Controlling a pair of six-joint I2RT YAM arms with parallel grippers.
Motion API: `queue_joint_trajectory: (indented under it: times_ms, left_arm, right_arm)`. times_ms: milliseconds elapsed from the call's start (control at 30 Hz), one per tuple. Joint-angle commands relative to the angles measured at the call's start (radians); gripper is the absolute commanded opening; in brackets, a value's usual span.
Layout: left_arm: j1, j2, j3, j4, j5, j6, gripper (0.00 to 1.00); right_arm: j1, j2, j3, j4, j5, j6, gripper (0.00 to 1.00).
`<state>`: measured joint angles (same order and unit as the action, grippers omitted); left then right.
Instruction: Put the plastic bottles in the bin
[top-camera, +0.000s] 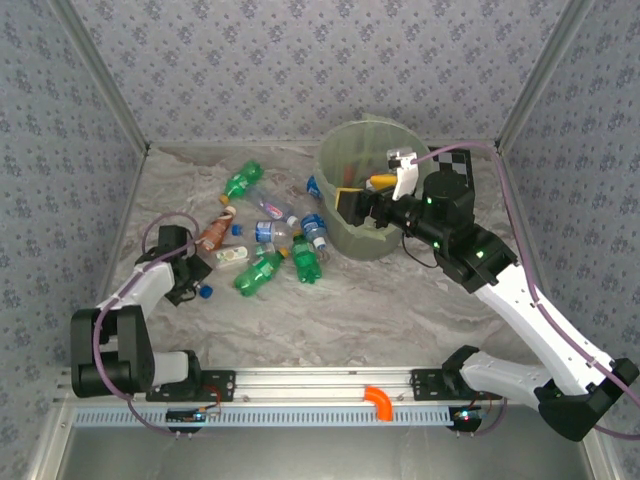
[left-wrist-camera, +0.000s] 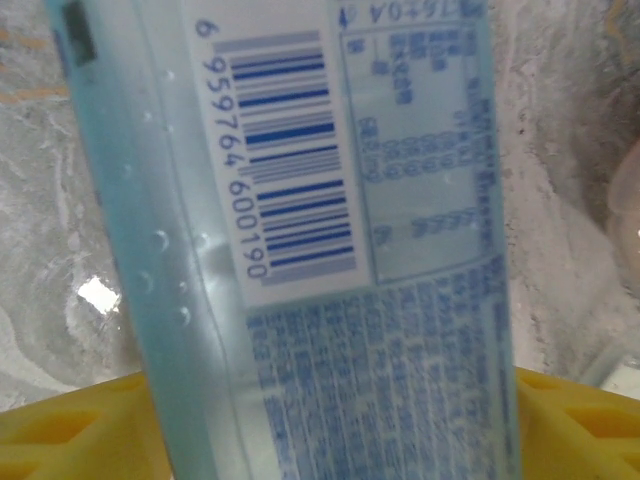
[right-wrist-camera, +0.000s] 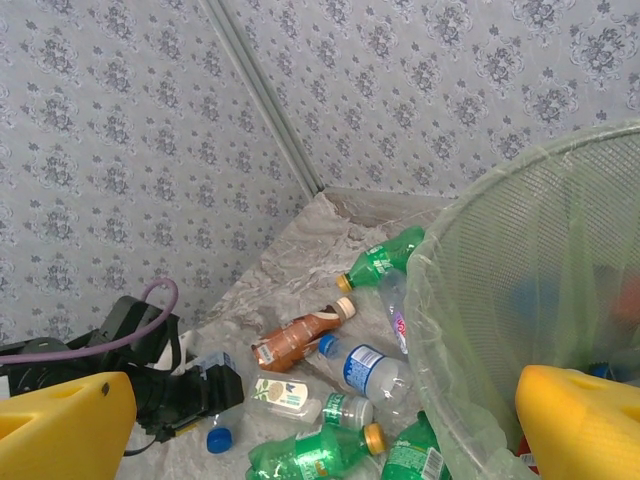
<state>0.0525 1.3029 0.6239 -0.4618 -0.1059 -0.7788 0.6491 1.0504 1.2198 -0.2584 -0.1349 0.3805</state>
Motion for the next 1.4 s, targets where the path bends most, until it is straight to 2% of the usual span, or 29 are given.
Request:
queue_joint_trajectory:
  times_ms: [0, 133, 333, 467, 567, 767, 1000, 1200, 1367]
  left_arm:
    - [0.009, 0.013, -0.006, 0.044, -0.027, 0.005, 0.71]
    - [0.007, -0.021, -0.01, 0.026, -0.032, 0.016, 0.61]
    - [0.005, -0.144, -0.004, -0.04, -0.024, 0.043, 0.54]
    - [-0.019, -0.27, 0.006, -0.071, 0.006, 0.055, 0.54]
    - [-0.072, -0.365, 0.043, -0.097, 0.006, 0.076, 0.54]
    - [-0.239, -0.445, 0.174, -0.097, 0.001, 0.152, 0.53]
    - [-0.517, -0.416, 0.312, 0.013, -0.032, 0.312, 0.51]
    - [-0.724, -0.366, 0.392, 0.085, -0.036, 0.465, 0.5]
    - [-0.833, -0.333, 0.432, 0.095, -0.027, 0.543, 0.5]
  right_arm:
    - [0.007, -0.003, 0.007, -0.014, 0.017, -0.008, 1.0]
    - [0.01, -0.004, 0.004, -0.014, 0.026, -0.007, 1.0]
    - [0.014, 0.006, 0.006, -0.004, 0.018, 0.0, 1.0]
    - [0.019, 0.015, 0.013, -0.004, 0.014, 0.005, 1.0]
    - [0.025, 0.023, 0.019, 0.0, 0.008, 0.01, 1.0]
    - [0.029, 0.044, 0.043, 0.003, -0.029, 0.028, 1.0]
    - [0.023, 0.069, 0.085, -0.004, -0.103, 0.033, 1.0]
    - [0.017, 0.132, 0.142, -0.019, -0.196, 0.055, 0.9]
    - [0.025, 0.209, 0.204, -0.017, -0.3, 0.09, 0.81]
